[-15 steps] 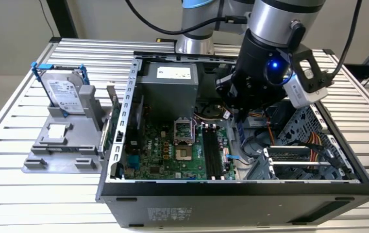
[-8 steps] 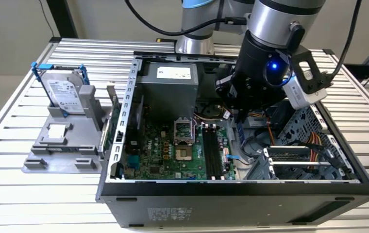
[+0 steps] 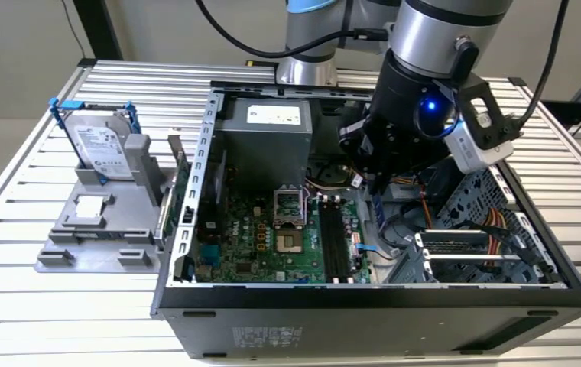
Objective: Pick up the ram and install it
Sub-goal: 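Insert the ram into the slot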
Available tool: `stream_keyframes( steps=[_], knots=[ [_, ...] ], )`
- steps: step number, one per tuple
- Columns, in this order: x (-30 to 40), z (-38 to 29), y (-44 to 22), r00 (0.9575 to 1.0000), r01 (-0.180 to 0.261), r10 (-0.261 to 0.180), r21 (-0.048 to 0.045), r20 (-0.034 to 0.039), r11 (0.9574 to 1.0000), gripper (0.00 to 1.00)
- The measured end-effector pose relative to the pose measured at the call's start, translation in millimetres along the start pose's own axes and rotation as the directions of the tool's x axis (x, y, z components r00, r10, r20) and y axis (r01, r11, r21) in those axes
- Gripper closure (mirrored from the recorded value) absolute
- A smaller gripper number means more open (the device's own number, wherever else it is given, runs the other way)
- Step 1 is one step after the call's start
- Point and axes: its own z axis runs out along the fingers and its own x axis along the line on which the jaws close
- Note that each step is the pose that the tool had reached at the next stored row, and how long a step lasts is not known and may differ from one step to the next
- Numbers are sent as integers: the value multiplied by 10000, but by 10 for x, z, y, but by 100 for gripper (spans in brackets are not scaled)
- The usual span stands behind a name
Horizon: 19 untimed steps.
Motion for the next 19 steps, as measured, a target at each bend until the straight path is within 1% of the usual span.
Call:
stream_keyframes(
  steps=[7,15,19],
  knots=[
    [1,28,0,10000,-2,2,-1,1,10000,100],
    [-1,34,0,10000,-1,1,0,1,10000,100],
    [-1,90,0,10000,2,-2,3,2,10000,100]
  ],
)
